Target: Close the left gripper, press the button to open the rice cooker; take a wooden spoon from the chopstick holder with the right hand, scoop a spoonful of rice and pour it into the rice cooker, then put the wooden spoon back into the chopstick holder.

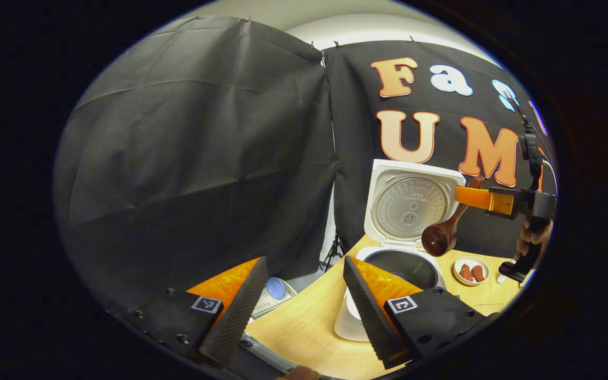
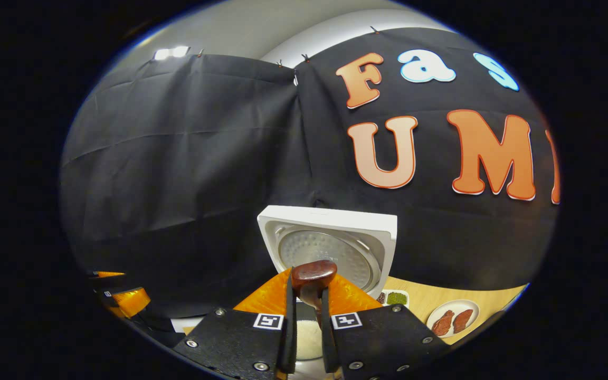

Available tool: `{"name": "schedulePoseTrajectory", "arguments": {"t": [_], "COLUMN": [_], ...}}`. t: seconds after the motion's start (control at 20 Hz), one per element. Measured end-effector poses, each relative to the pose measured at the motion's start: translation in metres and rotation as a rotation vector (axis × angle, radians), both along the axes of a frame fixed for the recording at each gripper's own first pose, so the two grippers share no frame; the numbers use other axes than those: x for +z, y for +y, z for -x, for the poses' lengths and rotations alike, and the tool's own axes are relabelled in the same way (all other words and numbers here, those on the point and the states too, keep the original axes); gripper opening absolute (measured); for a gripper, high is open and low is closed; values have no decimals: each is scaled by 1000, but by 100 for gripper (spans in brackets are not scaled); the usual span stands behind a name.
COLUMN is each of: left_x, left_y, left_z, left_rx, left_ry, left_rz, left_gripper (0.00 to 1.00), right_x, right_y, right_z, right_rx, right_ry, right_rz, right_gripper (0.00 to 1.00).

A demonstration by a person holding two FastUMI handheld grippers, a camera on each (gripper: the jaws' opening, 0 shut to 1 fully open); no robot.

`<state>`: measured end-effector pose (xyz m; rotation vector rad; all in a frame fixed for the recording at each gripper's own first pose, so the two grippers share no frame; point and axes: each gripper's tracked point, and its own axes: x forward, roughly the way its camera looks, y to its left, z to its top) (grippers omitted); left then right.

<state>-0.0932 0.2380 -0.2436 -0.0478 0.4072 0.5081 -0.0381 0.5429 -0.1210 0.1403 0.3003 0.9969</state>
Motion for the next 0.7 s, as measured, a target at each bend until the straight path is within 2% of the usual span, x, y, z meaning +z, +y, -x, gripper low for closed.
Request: {"name": "schedulePoseTrajectory", "arguments": {"t": [0.15,0.4,0.55,0.7], "left_x": [3,9,14,16], "left_y": [-10,-40,-68,-99], "left_z": [1,-4,-12,-22], "left_rx": [-3,-29,-67,-115], "left_ry": [-2,-7,-15,-15], "left_rz": [-9,-13,-13,-5], "left_gripper": [98,98,97,97], "right_x": [4,14,16,13], "right_y": [-4,-27,-66,-135], "right_z": [1,-8,-23,-36], "right_rx": [5,-51,-115,-195], "right_ry": [9,135,198,219], "right_rz": [-19,-121,-174,-185], "right_gripper": [19,19,19,19]}}
